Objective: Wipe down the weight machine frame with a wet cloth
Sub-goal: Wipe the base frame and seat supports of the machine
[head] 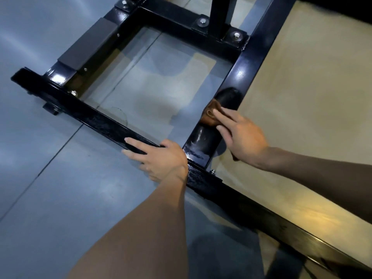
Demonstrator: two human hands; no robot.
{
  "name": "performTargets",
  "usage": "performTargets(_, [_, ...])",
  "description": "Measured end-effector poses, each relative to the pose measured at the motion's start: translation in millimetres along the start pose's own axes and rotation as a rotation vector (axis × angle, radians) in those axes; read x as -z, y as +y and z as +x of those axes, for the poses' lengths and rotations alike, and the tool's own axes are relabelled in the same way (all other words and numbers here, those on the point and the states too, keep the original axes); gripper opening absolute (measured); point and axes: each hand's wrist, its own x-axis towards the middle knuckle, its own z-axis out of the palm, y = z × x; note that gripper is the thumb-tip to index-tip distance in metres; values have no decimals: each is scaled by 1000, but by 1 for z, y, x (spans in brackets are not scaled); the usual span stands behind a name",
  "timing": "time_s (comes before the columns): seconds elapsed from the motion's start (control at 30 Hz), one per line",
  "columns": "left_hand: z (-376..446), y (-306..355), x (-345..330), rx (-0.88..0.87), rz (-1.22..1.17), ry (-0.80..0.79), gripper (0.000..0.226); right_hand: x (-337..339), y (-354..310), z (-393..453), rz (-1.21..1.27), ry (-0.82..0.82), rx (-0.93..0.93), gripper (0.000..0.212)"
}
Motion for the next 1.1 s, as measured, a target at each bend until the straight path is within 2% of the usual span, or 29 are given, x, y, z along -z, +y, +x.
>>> performTargets(0.13, [-2,-2,0,-26,-19,-14,91,3,-9,-30,-52,-182,206,55])
performTargets(0.23, [-2,-1,3,-16,-41,-27,91,15,5,-17,-142,-229,307,54])
performTargets(0.53, [-5,7,7,-2,-56,-28,87,48,-1,17,-122,-385,99,56])
performTargets(0.83, [-10,10,13,3,-77,-44,87,44,-9,4,-62,-370,60,55])
performTargets(1.0, [-10,12,12,29,-63,-34,87,38,-15,-16,-98,-393,182,54])
performTargets(1.1, [-10,13,11,28,-40,-24,88,37,3,-7,-151,-319,237,52])
